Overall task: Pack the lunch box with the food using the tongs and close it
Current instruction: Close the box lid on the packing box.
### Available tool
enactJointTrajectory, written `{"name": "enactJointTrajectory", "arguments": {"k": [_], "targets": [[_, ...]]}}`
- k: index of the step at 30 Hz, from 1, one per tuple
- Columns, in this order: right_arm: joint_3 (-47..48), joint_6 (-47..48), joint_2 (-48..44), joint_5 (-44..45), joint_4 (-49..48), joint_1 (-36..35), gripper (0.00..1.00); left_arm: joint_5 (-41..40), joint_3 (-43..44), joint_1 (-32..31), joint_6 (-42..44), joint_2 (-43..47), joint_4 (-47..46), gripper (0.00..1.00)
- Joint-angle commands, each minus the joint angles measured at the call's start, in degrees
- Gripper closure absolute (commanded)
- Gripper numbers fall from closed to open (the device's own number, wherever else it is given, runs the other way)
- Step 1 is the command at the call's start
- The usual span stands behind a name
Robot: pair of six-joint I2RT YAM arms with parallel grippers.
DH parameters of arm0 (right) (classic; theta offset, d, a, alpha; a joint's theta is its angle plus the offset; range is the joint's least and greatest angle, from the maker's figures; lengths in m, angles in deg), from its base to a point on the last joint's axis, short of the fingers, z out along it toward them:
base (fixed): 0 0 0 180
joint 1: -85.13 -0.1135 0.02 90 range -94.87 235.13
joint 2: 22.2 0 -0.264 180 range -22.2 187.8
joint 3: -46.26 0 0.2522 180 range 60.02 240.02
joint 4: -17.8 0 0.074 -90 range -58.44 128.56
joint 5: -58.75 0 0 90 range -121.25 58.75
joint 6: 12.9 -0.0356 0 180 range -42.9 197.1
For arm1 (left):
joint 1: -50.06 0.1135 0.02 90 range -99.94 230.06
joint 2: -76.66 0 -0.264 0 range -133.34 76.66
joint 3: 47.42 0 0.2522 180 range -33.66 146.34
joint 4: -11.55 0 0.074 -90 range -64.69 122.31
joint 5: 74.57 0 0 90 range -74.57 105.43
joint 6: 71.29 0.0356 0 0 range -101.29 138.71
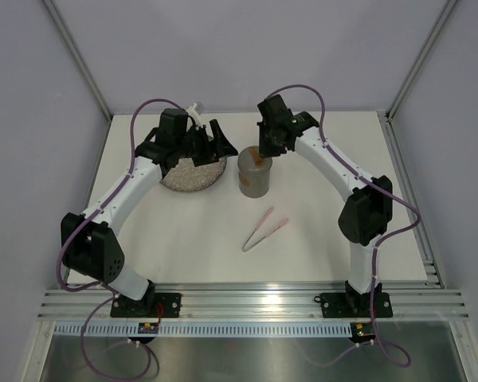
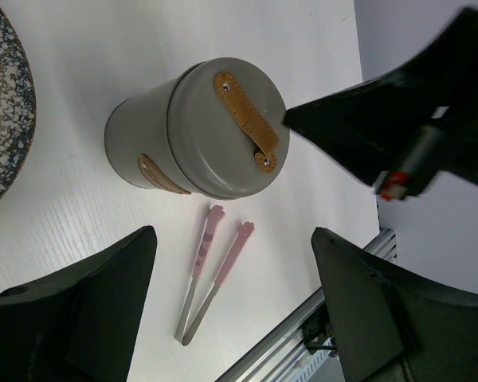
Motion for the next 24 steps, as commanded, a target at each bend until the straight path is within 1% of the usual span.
{"name": "enactJointTrajectory", "arguments": {"k": [1,4,8,10,14,17,18,21,24], "targets": [[-3.19,-0.42,1.97,-2.11,-0.3,-0.62,0.92,-0.72,0.03,0.21,0.98,2.49,-0.92,0.17],[-1.35,-0.25,0.05,-1.94,0.76,-0.62,0.92,-0.54,0.03,0.21,0.9,2.4,-1.09,0.17],[2.16,0.46,-5.57,0.25,0.76,-0.62,0.91,-0.63,-0.06,0.21,0.81,2.49,-1.09,0.17],[4.36,0.72,-6.64,1.05,1.03,-0.62,0.91,-0.72,-0.06,0.21,0.81,2.49,-1.18,0.17],[4.55,1.16,-6.65,2.2,0.67,-0.62,0.9,-0.54,-0.06,0.21,0.63,2.14,-1.36,0.17],[1.04,0.64,-4.37,0.63,-1.16,-0.62,0.9,-0.72,-0.23,0.21,0.72,2.31,-1.36,0.17],[-1.58,0.37,-3.66,-0.17,-1.78,-0.62,0.9,-0.72,-0.23,0.21,0.72,2.4,-1.27,0.17],[-5.2,-0.24,-0.41,-2.9,-3.1,-0.62,0.93,-0.8,-0.32,0.21,0.98,2.49,-1.0,0.17],[-7.93,-0.33,0.13,-2.81,-3.72,-0.97,0.94,-1.15,-0.93,0.21,1.07,2.93,-0.91,0.17]]}}
